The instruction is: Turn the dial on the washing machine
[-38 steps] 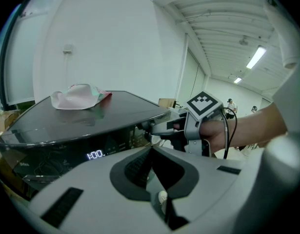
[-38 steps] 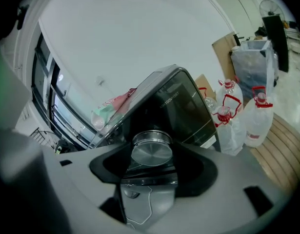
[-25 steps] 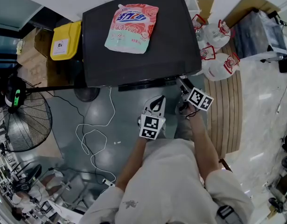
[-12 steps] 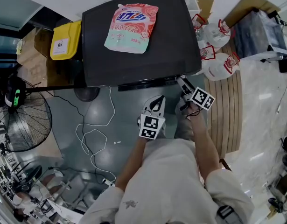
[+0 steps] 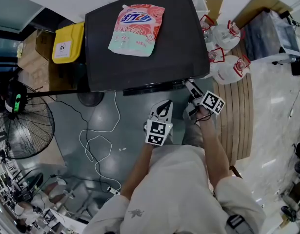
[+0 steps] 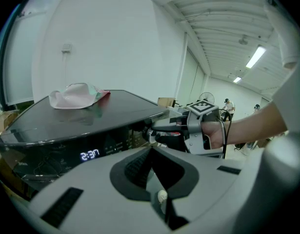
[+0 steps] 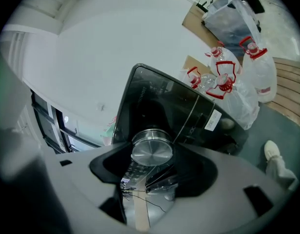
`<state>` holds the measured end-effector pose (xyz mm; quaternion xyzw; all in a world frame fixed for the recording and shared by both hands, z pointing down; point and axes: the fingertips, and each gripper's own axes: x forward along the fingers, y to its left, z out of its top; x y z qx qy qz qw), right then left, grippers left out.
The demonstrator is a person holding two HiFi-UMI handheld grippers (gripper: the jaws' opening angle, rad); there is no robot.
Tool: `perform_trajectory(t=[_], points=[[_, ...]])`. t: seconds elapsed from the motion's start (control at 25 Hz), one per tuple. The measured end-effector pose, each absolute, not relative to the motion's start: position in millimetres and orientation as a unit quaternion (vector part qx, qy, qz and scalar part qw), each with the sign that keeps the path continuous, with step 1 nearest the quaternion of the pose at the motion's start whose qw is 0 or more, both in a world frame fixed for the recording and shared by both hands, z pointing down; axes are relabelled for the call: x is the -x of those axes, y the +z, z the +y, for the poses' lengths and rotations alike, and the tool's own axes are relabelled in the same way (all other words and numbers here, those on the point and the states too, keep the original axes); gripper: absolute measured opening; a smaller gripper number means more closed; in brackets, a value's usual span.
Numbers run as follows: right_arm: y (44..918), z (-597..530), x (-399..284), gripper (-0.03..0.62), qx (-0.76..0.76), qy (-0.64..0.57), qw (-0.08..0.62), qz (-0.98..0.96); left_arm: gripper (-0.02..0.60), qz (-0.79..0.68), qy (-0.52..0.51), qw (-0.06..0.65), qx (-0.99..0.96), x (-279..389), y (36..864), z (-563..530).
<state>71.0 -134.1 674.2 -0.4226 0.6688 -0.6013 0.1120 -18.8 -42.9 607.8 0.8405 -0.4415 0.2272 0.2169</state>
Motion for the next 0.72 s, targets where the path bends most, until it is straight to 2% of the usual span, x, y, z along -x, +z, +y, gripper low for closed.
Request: perform_trajectory(t=[0.72], points=[[674.4, -133.4, -70.8, 0.284, 0.430, -0.588, 0.095, 0.678, 0.014, -0.440, 0.227, 0.213, -0.843, 19.8, 606.6, -43.9]])
